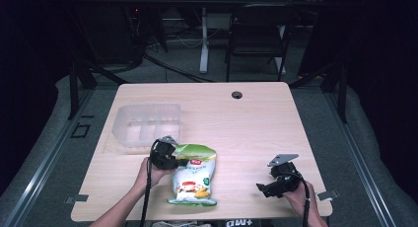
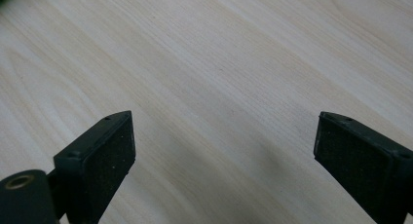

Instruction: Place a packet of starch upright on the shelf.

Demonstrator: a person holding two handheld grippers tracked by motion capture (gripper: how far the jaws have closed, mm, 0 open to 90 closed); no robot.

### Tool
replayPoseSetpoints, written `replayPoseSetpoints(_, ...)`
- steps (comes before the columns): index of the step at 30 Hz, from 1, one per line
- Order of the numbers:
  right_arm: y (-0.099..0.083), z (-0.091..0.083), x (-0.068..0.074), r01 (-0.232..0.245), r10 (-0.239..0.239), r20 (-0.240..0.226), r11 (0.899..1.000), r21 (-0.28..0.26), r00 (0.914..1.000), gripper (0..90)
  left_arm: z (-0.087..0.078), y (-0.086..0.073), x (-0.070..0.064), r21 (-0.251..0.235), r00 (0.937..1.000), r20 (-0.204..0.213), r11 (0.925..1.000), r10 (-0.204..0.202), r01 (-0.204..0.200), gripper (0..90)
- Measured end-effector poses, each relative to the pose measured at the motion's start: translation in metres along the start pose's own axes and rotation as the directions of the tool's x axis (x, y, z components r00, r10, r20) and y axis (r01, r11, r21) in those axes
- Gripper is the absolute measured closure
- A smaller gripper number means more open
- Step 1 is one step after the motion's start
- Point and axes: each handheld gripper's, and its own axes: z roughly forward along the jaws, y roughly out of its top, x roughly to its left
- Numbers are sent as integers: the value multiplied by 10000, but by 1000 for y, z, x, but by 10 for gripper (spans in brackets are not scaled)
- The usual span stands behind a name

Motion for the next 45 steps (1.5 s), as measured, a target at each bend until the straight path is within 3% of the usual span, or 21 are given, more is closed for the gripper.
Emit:
replayPoseSetpoints(20,0,0,1,16,-16,119,10000,23,9999,75,-41,-2,-12,-794,9986,67,9954,-527,531,897)
replayPoseSetpoints(23,0,0,1,24,-25,137,10000,29,9999,74,-48,-1,-14,-1016,9976,325,9928,-605,635,898)
replayPoseSetpoints(35,0,0,2,8,-9,84,10000,70,10000,75,-79,7,-28,-1736,9985,507,9843,-225,310,899)
replayPoseSetpoints(40,1,0,2,28,-29,176,10000,51,9998,75,-91,6,-33,-1878,9981,607,9820,-98,210,899)
replayPoseSetpoints(45,1,0,3,-8,8,184,10000,24,9998,75,-101,9,-36,-1828,9988,455,9831,181,-95,899)
